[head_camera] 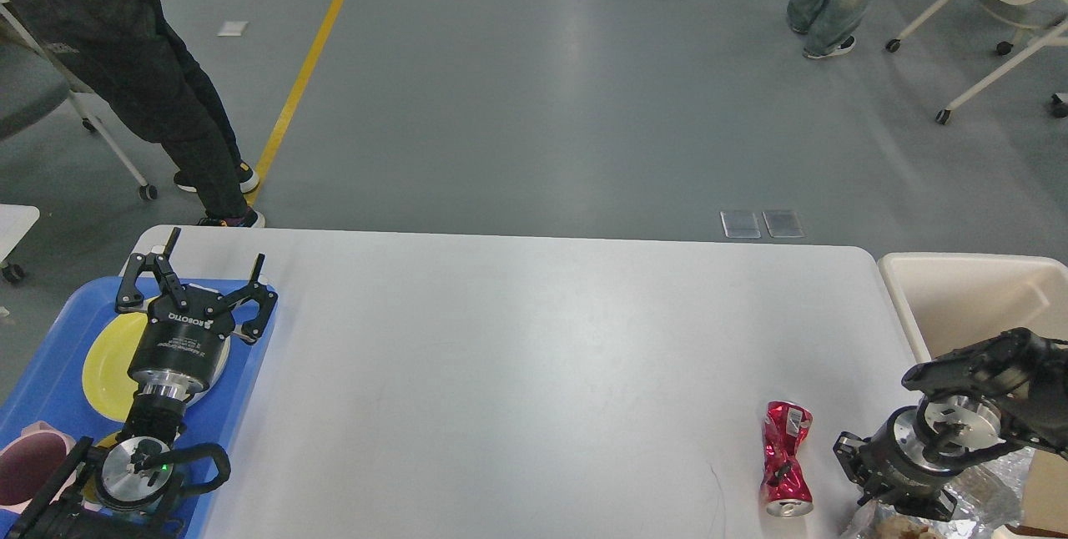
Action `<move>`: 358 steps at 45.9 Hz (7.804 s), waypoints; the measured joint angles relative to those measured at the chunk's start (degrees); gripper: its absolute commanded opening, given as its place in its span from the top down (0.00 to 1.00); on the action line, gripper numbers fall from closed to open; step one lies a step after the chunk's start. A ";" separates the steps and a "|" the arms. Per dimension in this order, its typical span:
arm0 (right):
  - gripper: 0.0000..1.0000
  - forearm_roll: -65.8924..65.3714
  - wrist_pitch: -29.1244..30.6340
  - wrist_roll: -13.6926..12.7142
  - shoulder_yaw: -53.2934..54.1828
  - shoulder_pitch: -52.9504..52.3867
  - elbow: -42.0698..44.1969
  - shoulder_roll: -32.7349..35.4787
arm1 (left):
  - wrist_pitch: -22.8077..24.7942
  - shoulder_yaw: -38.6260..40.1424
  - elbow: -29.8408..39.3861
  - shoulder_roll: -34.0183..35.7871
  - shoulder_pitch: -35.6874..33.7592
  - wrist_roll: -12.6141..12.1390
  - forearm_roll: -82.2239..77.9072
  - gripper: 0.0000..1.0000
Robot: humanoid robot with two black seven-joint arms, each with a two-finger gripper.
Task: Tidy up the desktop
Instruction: 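Lower the right gripper onto the remaining foil beside the can and grasp it, then carry the foil into the white bin and open the right gripper, then raise the right gripper out of the bin above the red can, then lower the right gripper onto the crumpled red can and grasp it, then lift the red can and carry it into the white bin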
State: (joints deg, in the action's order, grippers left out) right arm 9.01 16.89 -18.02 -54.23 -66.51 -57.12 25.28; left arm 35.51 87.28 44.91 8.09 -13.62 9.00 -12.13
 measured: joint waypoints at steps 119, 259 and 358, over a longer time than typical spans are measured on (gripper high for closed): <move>1.00 4.69 -10.76 3.52 -12.78 26.51 55.18 -5.96 | 0.00 0.00 0.00 0.00 0.00 0.06 0.01 0.04; 0.00 -6.20 4.32 3.22 -10.87 -42.92 -29.19 -6.00 | 0.00 -0.02 0.00 0.00 0.00 -0.04 -0.07 0.04; 1.00 -4.48 2.05 4.02 -7.20 -30.21 -19.63 -5.07 | 0.00 -0.09 0.01 0.00 0.00 -0.02 -0.08 0.04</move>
State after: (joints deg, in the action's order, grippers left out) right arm 4.53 18.95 -13.99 -61.43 -96.72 -76.76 20.21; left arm 35.51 87.19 44.92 8.09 -13.62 8.97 -12.22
